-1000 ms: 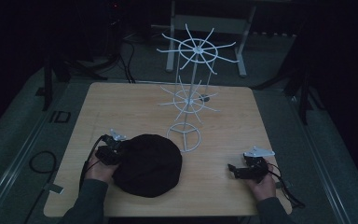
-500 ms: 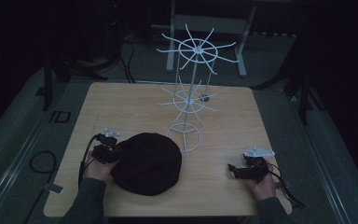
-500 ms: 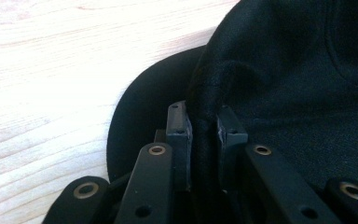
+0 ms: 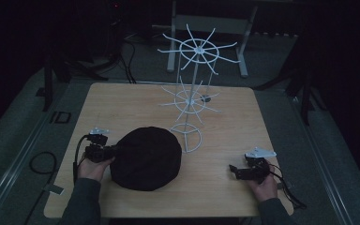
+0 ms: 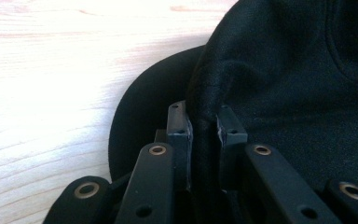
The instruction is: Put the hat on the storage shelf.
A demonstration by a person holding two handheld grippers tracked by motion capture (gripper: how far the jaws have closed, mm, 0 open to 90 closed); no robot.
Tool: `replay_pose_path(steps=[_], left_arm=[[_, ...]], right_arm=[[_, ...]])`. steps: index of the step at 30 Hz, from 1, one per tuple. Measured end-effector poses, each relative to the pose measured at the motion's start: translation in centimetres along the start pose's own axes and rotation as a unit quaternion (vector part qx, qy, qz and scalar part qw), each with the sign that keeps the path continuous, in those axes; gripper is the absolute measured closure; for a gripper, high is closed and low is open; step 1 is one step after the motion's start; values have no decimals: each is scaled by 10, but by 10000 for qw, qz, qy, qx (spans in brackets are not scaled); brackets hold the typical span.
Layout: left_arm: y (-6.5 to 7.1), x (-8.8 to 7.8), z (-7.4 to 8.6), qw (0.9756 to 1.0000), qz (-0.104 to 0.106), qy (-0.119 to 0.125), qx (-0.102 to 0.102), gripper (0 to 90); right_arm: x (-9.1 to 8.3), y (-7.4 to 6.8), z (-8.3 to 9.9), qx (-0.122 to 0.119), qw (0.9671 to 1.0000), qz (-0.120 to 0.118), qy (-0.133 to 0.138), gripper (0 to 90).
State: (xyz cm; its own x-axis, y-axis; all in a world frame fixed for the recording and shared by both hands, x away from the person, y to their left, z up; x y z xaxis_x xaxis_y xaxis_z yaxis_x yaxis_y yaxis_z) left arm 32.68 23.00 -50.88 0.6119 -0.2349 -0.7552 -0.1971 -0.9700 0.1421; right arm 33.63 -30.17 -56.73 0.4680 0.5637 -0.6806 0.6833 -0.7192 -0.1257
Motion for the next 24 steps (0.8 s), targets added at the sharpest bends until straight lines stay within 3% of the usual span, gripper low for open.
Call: replay_pose_path(steps=[9,24], left_arm=[[-14,-12,-4,9994,126,182,-278,804],[-30,-28,-12,9973,176,447,-562,803]], right_arm=[[0,0,0,0,10000,0,0,136],[0,0,0,-1,10000,1,0,136]])
Point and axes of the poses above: each handheld gripper's, and its own axes: x roughly forward along the jaws, z roughly out of its underside, y roughly to its right, the point moved 1 cm from there along x, roughly forward along the jaws, and after that the axes turned 11 degrees about -z, right-handed, at the moved point
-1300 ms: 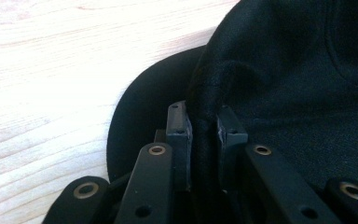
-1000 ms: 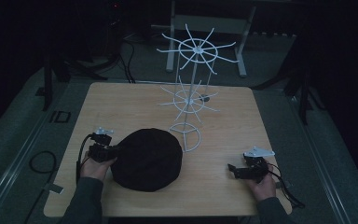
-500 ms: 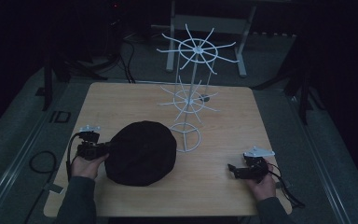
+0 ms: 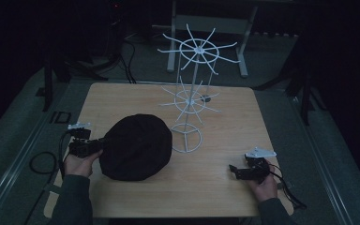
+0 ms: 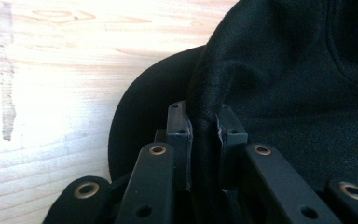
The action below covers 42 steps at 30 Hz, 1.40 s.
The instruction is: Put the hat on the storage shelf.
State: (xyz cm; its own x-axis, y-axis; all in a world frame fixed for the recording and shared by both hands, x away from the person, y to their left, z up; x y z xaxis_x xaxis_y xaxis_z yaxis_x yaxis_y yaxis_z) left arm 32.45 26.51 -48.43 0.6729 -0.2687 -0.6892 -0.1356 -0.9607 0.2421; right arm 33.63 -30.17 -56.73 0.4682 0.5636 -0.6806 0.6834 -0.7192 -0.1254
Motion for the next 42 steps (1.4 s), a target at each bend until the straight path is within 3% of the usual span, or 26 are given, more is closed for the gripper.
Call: replay_pose_path(steps=[28,42], left_arm=[[-19,-19,-12,9982,101,373,-457,802],[-24,-26,-18,9968,124,528,-587,801]], right_arm=[[0,0,0,3,10000,0,0,136],[0,0,0,2,10000,0,1,136]])
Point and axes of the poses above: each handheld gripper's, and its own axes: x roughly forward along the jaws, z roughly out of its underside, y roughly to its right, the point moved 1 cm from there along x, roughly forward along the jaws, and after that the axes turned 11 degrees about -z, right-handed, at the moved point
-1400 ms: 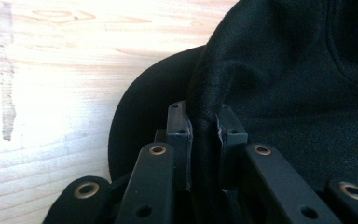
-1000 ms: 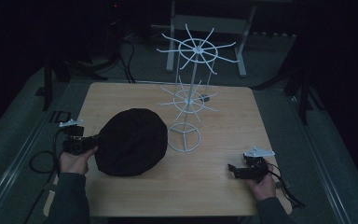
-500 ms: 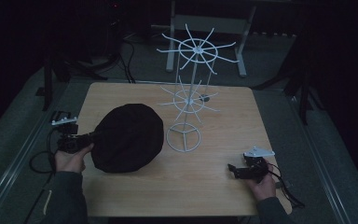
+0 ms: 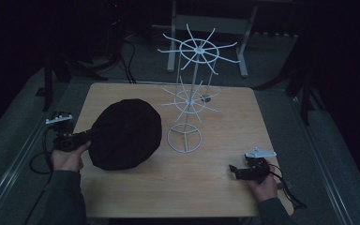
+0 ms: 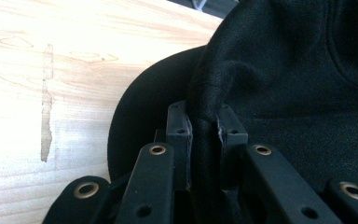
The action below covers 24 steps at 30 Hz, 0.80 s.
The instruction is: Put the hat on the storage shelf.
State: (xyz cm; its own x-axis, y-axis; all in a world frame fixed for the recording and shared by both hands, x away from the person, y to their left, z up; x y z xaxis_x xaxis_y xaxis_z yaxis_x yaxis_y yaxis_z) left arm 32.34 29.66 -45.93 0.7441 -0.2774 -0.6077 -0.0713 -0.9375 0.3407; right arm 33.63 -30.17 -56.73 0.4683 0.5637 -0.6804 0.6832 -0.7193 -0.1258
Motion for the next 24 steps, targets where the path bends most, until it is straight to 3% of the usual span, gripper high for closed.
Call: replay_pose_path(steps=[24], left_arm=[[-2,-8,-12,9995,87,219,-191,801]], right_arm=[[0,0,0,-4,10000,3,7,136]])
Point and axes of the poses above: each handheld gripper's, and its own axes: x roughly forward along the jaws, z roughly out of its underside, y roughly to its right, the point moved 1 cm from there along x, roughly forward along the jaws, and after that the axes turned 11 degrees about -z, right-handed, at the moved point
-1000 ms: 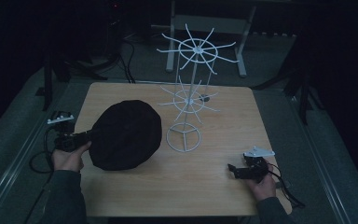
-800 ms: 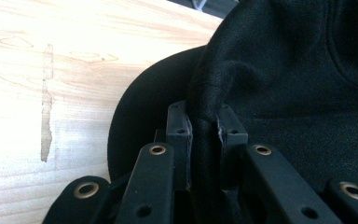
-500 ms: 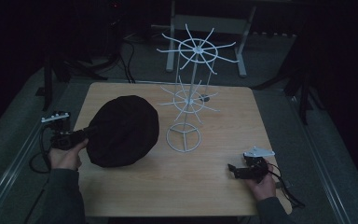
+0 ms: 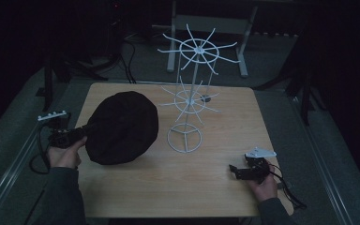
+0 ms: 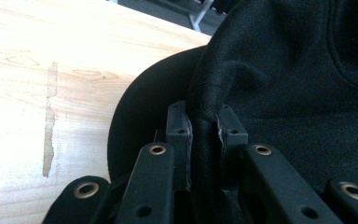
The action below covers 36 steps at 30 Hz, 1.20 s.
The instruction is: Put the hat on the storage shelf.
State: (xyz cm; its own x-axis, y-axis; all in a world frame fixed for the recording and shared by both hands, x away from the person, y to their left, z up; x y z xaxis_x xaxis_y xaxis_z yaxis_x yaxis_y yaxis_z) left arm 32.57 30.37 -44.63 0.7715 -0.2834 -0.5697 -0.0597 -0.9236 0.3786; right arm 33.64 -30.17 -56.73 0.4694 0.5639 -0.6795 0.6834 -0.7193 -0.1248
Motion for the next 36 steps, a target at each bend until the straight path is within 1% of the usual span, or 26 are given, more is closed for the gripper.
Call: replay_pose_path(steps=[9,25,36], left_arm=[[1,0,-4,10000,45,56,-13,801],[3,-4,-14,9999,81,119,41,800],[1,-12,-23,9997,52,228,28,800]], right_arm=[[0,0,0,-3,10000,1,0,137],[0,0,0,0,10000,-1,0,136],[0,0,0,2,10000,0,-1,136]])
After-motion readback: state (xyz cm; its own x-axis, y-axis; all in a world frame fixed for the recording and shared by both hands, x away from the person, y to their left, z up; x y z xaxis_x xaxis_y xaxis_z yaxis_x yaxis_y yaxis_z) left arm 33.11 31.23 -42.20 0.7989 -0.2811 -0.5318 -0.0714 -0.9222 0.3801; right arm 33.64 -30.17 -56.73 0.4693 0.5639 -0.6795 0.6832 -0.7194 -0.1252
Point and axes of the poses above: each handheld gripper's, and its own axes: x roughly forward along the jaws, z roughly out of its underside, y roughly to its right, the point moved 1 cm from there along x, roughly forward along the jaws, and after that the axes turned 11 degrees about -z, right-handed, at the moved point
